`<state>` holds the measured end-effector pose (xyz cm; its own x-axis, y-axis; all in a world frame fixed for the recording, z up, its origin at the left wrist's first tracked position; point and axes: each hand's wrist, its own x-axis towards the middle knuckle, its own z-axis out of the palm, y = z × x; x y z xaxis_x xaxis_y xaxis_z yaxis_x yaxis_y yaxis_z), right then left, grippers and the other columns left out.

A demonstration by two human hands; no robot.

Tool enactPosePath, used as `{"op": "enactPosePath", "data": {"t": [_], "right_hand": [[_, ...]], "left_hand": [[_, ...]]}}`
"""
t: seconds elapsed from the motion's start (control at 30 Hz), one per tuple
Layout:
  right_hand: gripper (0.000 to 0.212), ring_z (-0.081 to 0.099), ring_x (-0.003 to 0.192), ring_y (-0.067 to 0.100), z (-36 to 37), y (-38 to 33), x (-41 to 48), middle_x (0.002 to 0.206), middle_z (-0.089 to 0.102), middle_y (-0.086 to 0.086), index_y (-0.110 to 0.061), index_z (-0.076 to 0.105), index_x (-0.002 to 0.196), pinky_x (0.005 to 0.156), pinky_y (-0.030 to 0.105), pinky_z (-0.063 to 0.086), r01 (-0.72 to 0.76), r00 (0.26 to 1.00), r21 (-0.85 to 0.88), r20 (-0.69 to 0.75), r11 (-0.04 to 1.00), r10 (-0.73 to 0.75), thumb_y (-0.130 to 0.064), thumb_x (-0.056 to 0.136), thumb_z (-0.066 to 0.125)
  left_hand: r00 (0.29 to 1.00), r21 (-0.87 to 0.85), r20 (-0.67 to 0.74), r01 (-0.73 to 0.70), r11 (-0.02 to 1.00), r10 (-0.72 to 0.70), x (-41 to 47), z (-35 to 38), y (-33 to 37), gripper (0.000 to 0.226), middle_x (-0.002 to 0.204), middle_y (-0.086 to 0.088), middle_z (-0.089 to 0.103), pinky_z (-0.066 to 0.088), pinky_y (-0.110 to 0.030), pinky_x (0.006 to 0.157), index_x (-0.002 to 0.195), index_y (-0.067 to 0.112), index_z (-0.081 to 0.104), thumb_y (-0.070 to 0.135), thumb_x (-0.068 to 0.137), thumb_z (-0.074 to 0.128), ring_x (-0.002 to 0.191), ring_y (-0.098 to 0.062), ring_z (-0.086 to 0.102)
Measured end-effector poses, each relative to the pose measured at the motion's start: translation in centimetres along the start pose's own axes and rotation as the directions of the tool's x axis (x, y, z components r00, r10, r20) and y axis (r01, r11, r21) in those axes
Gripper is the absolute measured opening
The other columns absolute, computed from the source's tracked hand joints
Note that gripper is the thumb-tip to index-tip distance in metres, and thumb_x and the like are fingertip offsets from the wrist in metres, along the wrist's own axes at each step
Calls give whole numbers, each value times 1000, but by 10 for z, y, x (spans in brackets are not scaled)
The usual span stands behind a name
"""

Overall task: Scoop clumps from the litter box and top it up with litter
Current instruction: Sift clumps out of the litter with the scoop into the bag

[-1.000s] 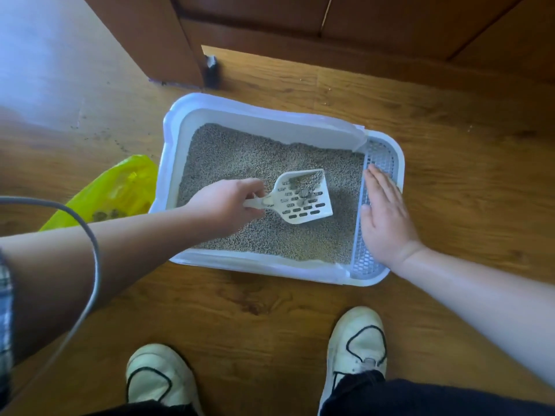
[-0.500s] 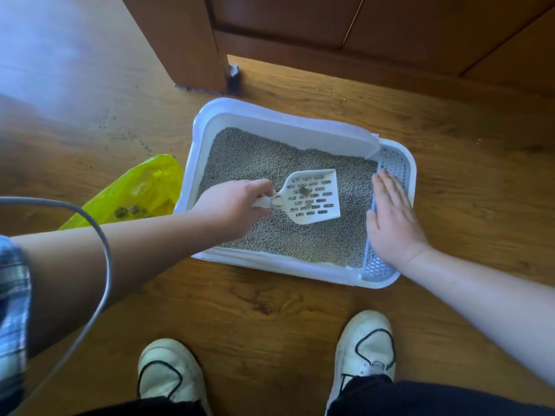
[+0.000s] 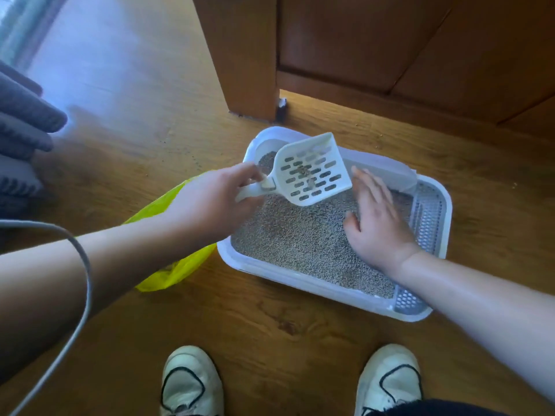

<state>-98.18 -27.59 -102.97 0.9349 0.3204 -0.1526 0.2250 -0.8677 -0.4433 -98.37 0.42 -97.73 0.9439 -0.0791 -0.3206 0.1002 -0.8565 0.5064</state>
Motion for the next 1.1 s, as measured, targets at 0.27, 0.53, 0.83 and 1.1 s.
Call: {"op": "enactPosePath", "data": {"t": [0.27, 0.53, 0.83, 1.1], "right_hand": [[59, 20, 150, 27, 49, -90, 41, 160, 30, 8, -11, 42, 146, 120, 49, 24, 338, 939, -33, 78, 941, -335, -28, 89, 40], [62, 12, 153, 19, 78, -119, 51, 162, 26, 2, -16, 39, 149, 121, 48, 22, 440, 886, -13, 170, 898, -432, -31, 89, 36], [56, 11, 153, 19, 83, -114, 52, 161, 29, 4, -13, 44, 145, 121, 47, 23, 457, 878, -6, 162, 890, -450, -28, 91, 42], [56, 12, 153, 21, 87, -109, 53, 161, 29, 6, -11, 44, 144, 120, 49, 24, 484, 865, 31, 132, 875, -483, -26, 91, 41]], "left_hand": [[958, 35, -192, 223, 974, -212, -63, -36, -98, 26, 97, 18, 60, 48, -36, 73, 110, 43, 50, 42, 87, 63, 88, -20, 60], [923, 96, -198, 354, 930, -331, -124, -34, -173, 25, 112, 8, 63, 47, -35, 73, 119, 32, 57, 37, 95, 57, 102, -20, 61], [973, 346, -122, 228, 910, -197, -140, -6, -176, 17, 94, 4, 55, 39, -33, 52, 109, 27, 57, 27, 92, 61, 88, -26, 59], [935, 177, -125, 350, 920, -332, -125, -22, -162, 17, 109, 6, 57, 48, -39, 69, 110, 29, 48, 33, 95, 55, 93, -29, 62]]}}
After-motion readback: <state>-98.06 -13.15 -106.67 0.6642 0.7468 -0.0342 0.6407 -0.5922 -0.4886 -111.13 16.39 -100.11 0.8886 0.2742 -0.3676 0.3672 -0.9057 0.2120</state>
